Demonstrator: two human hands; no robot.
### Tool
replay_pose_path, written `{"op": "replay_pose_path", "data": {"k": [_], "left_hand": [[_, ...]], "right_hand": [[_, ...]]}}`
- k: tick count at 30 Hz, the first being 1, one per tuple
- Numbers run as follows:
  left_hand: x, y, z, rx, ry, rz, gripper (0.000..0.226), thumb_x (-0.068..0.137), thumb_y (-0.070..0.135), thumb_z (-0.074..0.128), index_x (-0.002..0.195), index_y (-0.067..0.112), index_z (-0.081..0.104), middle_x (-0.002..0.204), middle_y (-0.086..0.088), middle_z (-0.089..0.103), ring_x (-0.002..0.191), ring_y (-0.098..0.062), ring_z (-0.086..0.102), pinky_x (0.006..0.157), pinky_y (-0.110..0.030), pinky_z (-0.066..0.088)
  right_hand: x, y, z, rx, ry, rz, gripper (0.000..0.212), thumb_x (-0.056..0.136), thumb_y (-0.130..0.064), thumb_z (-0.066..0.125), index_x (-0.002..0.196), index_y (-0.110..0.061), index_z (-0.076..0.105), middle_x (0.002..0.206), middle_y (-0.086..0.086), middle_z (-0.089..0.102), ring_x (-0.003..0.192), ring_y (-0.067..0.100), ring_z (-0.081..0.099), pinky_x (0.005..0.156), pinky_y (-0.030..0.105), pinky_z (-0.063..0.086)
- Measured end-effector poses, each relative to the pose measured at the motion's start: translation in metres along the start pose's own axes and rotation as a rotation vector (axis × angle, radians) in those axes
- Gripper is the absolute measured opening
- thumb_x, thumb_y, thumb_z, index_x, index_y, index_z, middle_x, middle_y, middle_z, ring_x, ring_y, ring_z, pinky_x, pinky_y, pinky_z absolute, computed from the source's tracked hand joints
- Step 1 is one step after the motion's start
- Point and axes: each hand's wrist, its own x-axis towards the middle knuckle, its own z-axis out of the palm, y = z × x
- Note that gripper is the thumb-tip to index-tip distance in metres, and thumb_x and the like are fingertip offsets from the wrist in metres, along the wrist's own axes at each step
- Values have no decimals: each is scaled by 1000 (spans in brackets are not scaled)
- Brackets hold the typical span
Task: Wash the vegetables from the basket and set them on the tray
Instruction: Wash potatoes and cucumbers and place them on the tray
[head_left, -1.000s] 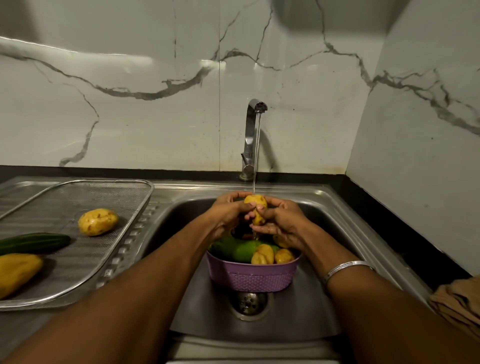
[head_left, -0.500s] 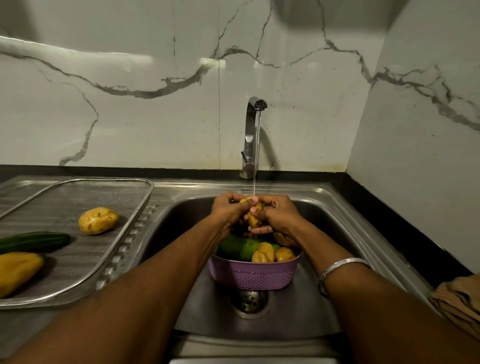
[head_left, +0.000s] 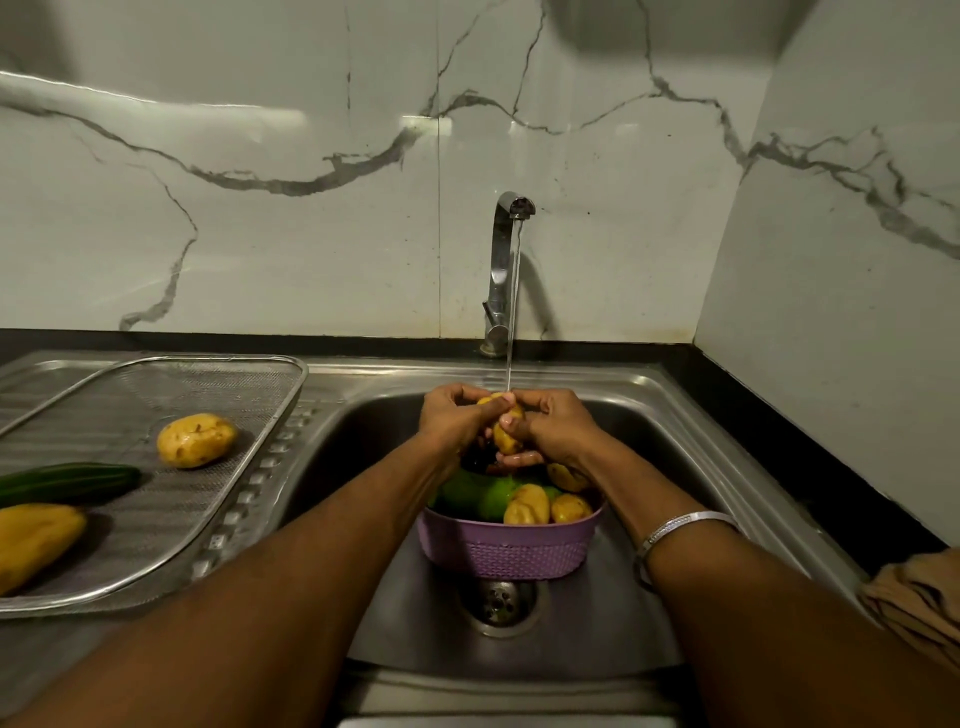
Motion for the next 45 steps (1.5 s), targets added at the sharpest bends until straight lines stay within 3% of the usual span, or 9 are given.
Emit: {"op": "replay_pose_path", "data": {"k": [8, 12, 18, 22, 30, 33, 36, 41, 45], "left_hand": [[-1, 4, 4, 15, -68, -88, 43, 80, 22, 85, 111, 2, 64, 78, -14, 68, 51, -13, 59, 41, -22, 48], [2, 1, 4, 26, -83, -34, 37, 84, 19, 81, 114, 6, 64, 101, -22, 72, 73, -25, 65, 54, -29, 55], [0, -4, 3, 40, -121, -31, 21, 93, 18, 71, 111, 7, 69, 87, -16, 70, 60, -20, 65, 46, -25, 53], [5, -9, 12, 159, 42, 86, 19, 89, 35, 74, 94, 17, 74, 87, -7, 75, 83, -24, 74, 67, -35, 63], [5, -14, 10, 218, 19, 120, 29, 91, 46, 69, 98, 20, 79, 83, -3, 78, 80, -20, 75, 76, -39, 63], [1, -9, 7, 107, -57, 31, 29, 100, 30, 62, 102, 6, 76, 79, -20, 73, 61, -21, 68, 60, -29, 59], [-4, 1, 6, -29, -66, -86, 23, 104, 19, 55, 106, 2, 70, 75, -17, 67, 45, -12, 60, 41, -19, 49], [-8, 4, 10, -128, -105, -140, 21, 104, 17, 53, 111, 7, 70, 79, -14, 68, 56, -16, 59, 44, -22, 51], [-3, -1, 9, -139, -9, -142, 21, 103, 16, 55, 105, 6, 73, 65, -10, 64, 45, -13, 54, 40, -20, 45]], "right_hand": [[-4, 0, -1, -43, 24, 8, 31, 97, 2, 62, 123, -14, 68, 103, 18, 74, 84, 25, 76, 71, 41, 64], [1, -1, -1, -70, 76, -14, 30, 97, 1, 62, 124, -12, 69, 91, 16, 74, 76, 26, 74, 67, 37, 62], [6, 0, 6, -224, 63, 1, 25, 95, 0, 65, 119, -7, 66, 101, 22, 73, 92, 34, 75, 78, 50, 64], [9, -3, 10, -312, 91, -16, 28, 92, 5, 60, 114, -11, 67, 94, 22, 73, 80, 33, 77, 71, 50, 64], [5, 0, 2, -274, 75, -23, 13, 97, -3, 63, 108, -7, 70, 95, 21, 75, 85, 31, 77, 73, 43, 64], [8, 6, -4, -213, 81, -3, 19, 98, -7, 64, 117, -9, 67, 99, 18, 76, 89, 29, 77, 72, 39, 63], [10, 6, -4, -218, 133, -20, 20, 101, -16, 61, 119, -17, 68, 105, 11, 74, 90, 26, 73, 70, 33, 59], [10, 9, 8, -109, 246, -25, 24, 103, -39, 56, 110, -22, 72, 77, 13, 72, 55, 17, 57, 42, 23, 41], [9, 6, 11, 2, 178, 31, 27, 106, -33, 52, 112, -14, 72, 70, 15, 70, 51, 19, 56, 38, 21, 38]]}}
